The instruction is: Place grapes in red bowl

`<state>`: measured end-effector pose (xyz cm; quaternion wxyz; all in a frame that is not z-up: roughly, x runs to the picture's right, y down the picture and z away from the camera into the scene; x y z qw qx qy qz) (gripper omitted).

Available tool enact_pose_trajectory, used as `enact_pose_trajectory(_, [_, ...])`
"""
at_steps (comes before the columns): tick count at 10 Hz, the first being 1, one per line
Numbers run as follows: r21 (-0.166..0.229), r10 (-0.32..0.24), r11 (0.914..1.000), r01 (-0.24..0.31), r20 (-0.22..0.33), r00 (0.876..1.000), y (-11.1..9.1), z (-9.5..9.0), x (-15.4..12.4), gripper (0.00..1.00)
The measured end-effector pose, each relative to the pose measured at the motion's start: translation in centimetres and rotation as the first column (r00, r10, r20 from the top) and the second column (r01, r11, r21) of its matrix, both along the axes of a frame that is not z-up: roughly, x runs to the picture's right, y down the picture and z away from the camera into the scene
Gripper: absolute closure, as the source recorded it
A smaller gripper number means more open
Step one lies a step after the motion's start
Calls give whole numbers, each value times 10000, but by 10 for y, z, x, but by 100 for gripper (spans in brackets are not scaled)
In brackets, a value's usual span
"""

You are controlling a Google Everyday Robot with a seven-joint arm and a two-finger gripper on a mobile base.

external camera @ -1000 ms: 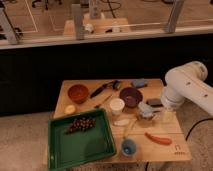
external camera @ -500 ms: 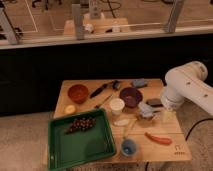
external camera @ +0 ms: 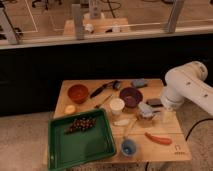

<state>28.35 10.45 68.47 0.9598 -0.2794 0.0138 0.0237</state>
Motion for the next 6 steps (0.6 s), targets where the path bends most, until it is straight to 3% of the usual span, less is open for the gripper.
enact_pose_trajectory(3, [-109,13,9999,2,1330,9911,10,-3,-31,20])
enact_pose_trajectory(5, [-237,-266,9992,328,2246,9741,21,-2,-77,20])
enact_pose_trajectory(6, [-254,-495,9979,588,2779,9593,28,-1,-108,20])
